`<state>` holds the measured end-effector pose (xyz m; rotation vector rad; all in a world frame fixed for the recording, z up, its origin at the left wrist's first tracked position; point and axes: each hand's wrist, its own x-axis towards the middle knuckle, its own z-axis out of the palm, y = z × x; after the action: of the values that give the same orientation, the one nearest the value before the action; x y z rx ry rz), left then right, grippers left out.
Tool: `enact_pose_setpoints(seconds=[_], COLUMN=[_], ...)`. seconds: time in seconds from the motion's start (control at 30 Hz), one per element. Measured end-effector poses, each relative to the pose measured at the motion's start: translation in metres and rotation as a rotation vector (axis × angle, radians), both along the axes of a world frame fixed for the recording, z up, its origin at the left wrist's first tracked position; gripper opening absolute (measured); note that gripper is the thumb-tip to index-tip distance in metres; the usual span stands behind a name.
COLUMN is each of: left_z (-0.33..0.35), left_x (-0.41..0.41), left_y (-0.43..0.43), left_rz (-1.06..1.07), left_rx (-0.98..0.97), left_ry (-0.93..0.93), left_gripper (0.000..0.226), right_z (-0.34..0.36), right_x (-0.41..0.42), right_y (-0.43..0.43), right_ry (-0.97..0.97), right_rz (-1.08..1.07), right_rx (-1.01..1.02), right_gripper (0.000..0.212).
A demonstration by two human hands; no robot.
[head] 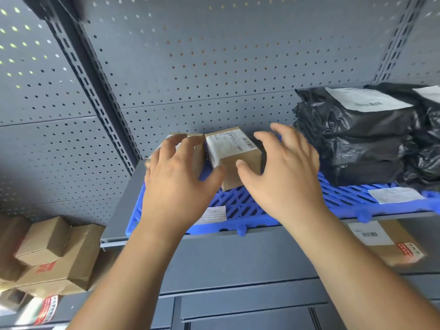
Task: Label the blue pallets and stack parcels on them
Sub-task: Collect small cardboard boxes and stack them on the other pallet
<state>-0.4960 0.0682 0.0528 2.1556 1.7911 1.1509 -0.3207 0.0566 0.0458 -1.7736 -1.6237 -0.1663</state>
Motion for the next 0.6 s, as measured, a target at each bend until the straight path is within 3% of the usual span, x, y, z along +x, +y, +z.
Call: enact_pose_setpoints(seconds=[0.27,0.6], left_z=[0.011,0.01], left_x=[0.089,0.245], left_y=[-0.033,-0.086], left_rz=[-0.071,-0.277], left_rx=[0.051,0.088], left_ry=[0.036,0.104], left_gripper=[0.061,0.057], right_z=[0.017,0.017], right_x=[0.079,0.218], right_y=[-0.046,-0.125], right_ry=[0.025,0.019], right_rz=[-0.104,-0.289], right_rx=[0.135,0.108], right_gripper=[0.063,0.064])
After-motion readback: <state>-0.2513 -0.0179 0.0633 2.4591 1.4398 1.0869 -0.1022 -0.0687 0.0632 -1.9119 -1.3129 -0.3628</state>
